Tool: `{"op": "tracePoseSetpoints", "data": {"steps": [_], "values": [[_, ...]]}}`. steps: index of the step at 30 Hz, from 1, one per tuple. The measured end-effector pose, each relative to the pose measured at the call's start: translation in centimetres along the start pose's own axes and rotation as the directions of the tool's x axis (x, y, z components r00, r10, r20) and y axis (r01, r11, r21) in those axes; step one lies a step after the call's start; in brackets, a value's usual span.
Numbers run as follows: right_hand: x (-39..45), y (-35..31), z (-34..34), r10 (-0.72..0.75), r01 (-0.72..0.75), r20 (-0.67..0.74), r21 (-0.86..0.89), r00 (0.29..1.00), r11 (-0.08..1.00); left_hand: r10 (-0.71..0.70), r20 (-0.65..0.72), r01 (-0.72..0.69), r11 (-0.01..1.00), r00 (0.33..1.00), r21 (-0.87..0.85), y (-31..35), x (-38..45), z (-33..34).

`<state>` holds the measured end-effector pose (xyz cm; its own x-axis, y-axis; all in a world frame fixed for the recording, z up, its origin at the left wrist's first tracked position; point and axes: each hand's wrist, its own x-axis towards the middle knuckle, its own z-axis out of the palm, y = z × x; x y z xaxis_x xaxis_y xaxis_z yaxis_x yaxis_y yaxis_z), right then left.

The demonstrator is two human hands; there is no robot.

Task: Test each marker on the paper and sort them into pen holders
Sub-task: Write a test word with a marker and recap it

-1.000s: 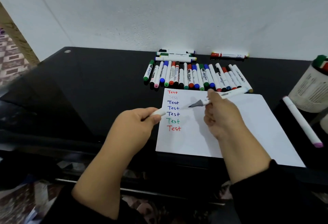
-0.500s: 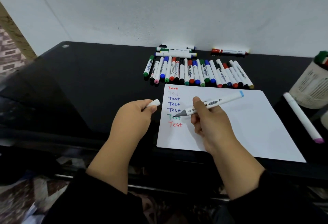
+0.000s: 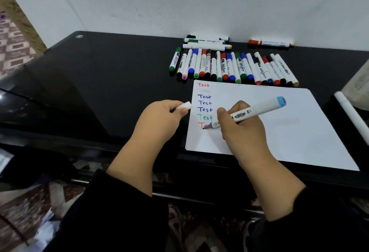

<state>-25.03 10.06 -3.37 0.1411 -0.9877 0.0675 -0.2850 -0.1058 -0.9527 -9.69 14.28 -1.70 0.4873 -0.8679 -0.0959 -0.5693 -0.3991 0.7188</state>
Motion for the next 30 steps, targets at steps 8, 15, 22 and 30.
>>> {"op": "tracePoseSetpoints", "data": {"steps": [8, 15, 22, 30], "values": [[0.02, 0.33, 0.29, -0.039, 0.040, 0.064, -0.016, 0.997, 0.999, 0.013, -0.002, -0.013, 1.000, 1.000, -0.001, 0.08, 0.09, 0.08], [0.22, 0.55, 0.12, -0.060, 0.063, 0.055, -0.051, 0.997, 0.997, 0.016, 0.000, -0.016, 1.000, 1.000, -0.026, 0.00, 0.11, 0.07], [0.29, 0.70, 0.15, -0.055, 0.058, 0.069, -0.041, 0.996, 0.997, 0.010, -0.002, -0.010, 1.000, 1.000, -0.024, 0.12, 0.08, 0.10], [0.61, 0.77, -0.33, -0.033, 0.033, 0.041, 0.012, 0.999, 0.999, -0.005, 0.005, 0.005, 0.999, 1.000, -0.033, 0.13, 0.08, 0.07]]}}
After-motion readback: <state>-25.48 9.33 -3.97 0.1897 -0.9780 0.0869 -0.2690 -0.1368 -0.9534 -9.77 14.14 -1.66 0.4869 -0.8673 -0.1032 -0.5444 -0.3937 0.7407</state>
